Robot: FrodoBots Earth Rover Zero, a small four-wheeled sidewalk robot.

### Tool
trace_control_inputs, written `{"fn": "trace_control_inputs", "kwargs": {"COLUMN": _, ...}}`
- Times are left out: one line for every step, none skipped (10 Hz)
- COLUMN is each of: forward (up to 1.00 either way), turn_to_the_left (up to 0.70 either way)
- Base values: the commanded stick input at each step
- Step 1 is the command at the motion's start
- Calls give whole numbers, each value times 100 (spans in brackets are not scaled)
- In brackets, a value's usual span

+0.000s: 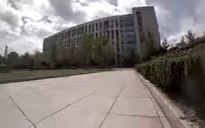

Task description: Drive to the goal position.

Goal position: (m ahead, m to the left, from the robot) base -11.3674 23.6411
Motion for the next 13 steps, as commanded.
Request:
{"fn": "trace_control_inputs", "kwargs": {"forward": 0, "turn_to_the_left": 70}}
{"fn": "trace_control_inputs", "kwargs": {"forward": 0, "turn_to_the_left": 70}}
{"fn": "trace_control_inputs", "kwargs": {"forward": 0, "turn_to_the_left": 70}}
{"fn": "trace_control_inputs", "kwargs": {"forward": 0, "turn_to_the_left": 70}}
{"fn": "trace_control_inputs", "kwargs": {"forward": 0, "turn_to_the_left": 70}}
{"fn": "trace_control_inputs", "kwargs": {"forward": 0, "turn_to_the_left": 70}}
{"fn": "trace_control_inputs", "kwargs": {"forward": 0, "turn_to_the_left": 70}}
{"fn": "trace_control_inputs", "kwargs": {"forward": 0, "turn_to_the_left": 70}}
{"fn": "trace_control_inputs", "kwargs": {"forward": 0, "turn_to_the_left": 70}}
{"fn": "trace_control_inputs", "kwargs": {"forward": 0, "turn_to_the_left": 70}}
{"fn": "trace_control_inputs", "kwargs": {"forward": 0, "turn_to_the_left": 70}}
{"fn": "trace_control_inputs", "kwargs": {"forward": 0, "turn_to_the_left": 70}}
{"fn": "trace_control_inputs", "kwargs": {"forward": 0, "turn_to_the_left": 70}}
